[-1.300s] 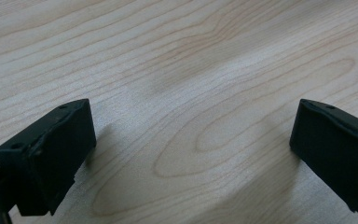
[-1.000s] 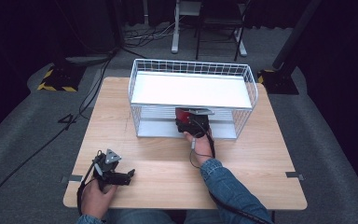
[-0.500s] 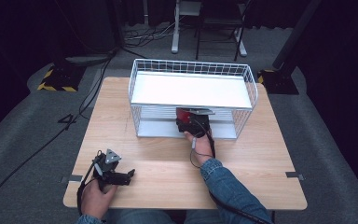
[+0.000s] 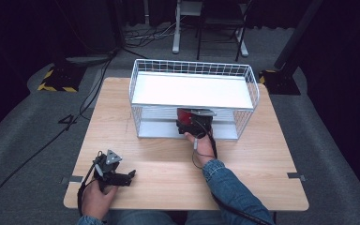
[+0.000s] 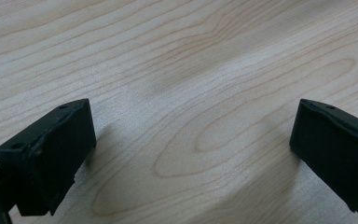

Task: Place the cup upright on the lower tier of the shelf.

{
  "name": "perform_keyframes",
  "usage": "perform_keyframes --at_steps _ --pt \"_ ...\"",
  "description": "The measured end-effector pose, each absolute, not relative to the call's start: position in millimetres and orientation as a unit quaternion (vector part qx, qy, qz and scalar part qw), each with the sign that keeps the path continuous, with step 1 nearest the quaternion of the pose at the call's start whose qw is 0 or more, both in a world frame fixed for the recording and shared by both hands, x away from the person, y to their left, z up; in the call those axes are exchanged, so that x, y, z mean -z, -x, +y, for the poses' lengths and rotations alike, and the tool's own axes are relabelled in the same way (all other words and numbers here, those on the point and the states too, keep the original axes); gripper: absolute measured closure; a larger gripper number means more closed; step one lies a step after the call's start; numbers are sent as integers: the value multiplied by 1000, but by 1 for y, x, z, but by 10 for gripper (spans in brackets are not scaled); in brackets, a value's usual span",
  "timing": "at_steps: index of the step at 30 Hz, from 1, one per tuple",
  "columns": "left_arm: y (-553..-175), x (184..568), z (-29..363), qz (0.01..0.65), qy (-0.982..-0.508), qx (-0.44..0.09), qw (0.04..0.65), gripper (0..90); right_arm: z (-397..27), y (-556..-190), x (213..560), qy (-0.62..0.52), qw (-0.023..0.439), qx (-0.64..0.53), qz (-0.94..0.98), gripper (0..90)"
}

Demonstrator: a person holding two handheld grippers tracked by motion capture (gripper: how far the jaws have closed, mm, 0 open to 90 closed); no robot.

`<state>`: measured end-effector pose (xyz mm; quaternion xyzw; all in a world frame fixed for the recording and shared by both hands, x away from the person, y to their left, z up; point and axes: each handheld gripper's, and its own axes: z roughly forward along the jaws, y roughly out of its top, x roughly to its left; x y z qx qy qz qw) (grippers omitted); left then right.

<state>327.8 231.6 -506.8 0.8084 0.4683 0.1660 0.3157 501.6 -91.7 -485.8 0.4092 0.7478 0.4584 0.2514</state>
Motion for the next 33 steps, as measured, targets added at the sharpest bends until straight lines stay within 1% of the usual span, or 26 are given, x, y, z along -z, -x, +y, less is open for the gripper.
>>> perform_keyframes --at_steps 10,33 --pt "-328 507 231 469 -808 -167 315 4 -98 -491 480 -392 256 -460 754 2" --pt "-329 507 232 467 -809 -166 316 4 -137 -452 458 -370 232 -459 774 23"
